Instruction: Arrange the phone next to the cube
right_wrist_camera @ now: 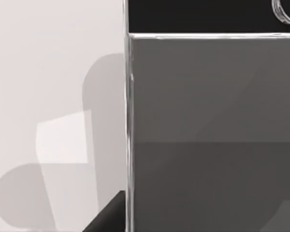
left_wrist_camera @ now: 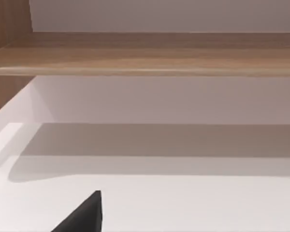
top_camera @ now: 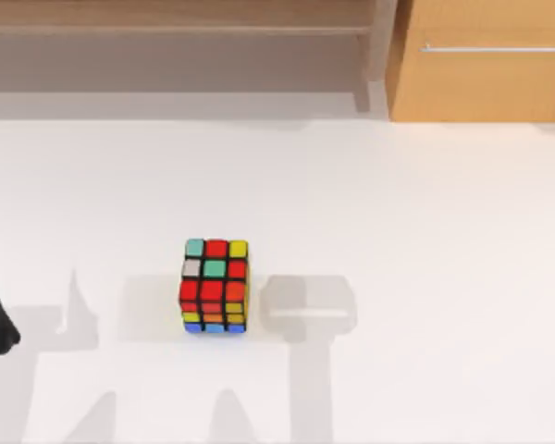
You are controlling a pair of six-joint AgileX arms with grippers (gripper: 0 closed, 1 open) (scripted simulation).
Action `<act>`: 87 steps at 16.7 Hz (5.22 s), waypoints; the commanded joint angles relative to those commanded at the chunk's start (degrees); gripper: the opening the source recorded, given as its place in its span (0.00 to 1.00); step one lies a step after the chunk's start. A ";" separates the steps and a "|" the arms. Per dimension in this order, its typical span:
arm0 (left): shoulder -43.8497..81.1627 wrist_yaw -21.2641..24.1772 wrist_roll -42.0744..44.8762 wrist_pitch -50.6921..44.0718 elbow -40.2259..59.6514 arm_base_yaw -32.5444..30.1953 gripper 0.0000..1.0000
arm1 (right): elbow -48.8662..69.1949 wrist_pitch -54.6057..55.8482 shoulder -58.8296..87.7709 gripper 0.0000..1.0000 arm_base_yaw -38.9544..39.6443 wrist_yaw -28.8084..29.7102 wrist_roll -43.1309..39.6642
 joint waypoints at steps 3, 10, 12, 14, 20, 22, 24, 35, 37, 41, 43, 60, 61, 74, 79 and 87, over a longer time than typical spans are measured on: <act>0.00 0.00 0.00 0.00 0.00 0.00 1.00 | 6.41 -2.26 1.38 0.00 4.72 -0.68 4.02; 0.00 0.00 0.00 0.00 0.00 0.00 1.00 | 23.28 -8.46 8.54 0.00 20.44 -2.14 15.63; 0.00 0.00 0.00 0.00 0.00 0.00 1.00 | 28.08 -10.23 11.29 0.00 25.59 -2.39 18.91; 0.00 0.00 0.00 0.00 0.00 0.00 1.00 | 32.67 -11.90 14.24 0.00 30.86 -2.51 21.95; 0.00 0.00 0.00 0.00 0.00 0.00 1.00 | 44.36 -16.12 23.66 0.00 46.28 -2.30 29.43; 0.00 0.00 0.00 0.00 0.00 0.00 1.00 | 47.27 -17.18 26.82 0.00 50.99 -2.04 31.22; 0.00 0.00 0.00 0.00 0.00 0.00 1.00 | 49.74 -18.03 29.88 0.00 55.39 -1.68 32.61; 0.00 0.00 0.00 0.00 0.00 0.00 1.00 | 55.98 -19.63 41.74 0.00 71.15 0.95 34.52; 0.00 0.00 0.00 0.00 0.00 0.00 1.00 | 56.29 -19.75 42.80 0.00 72.26 1.17 34.47; 0.00 0.00 0.00 0.00 0.00 0.00 1.00 | 56.61 -19.95 43.54 0.00 72.83 1.27 34.50; 0.00 0.00 0.00 0.00 0.00 0.00 1.00 | 56.61 -19.95 43.54 0.00 72.83 1.27 34.50; 0.00 0.00 0.00 0.00 0.00 0.00 1.00 | 51.87 -13.67 40.85 0.00 75.80 -7.08 39.05; 0.00 0.00 0.00 0.00 0.00 0.00 1.00 | 51.33 -13.02 40.57 0.00 75.96 -7.00 39.16; 0.00 0.00 0.00 0.00 0.00 0.00 1.00 | 48.93 -8.87 45.86 0.00 73.14 1.02 34.90; 0.00 0.00 0.00 0.00 0.00 0.00 1.00 | 48.39 -8.81 46.47 0.00 72.98 1.29 34.69; 0.00 0.00 0.00 0.00 0.00 0.00 1.00 | 48.39 -8.81 46.47 0.53 72.98 1.29 34.69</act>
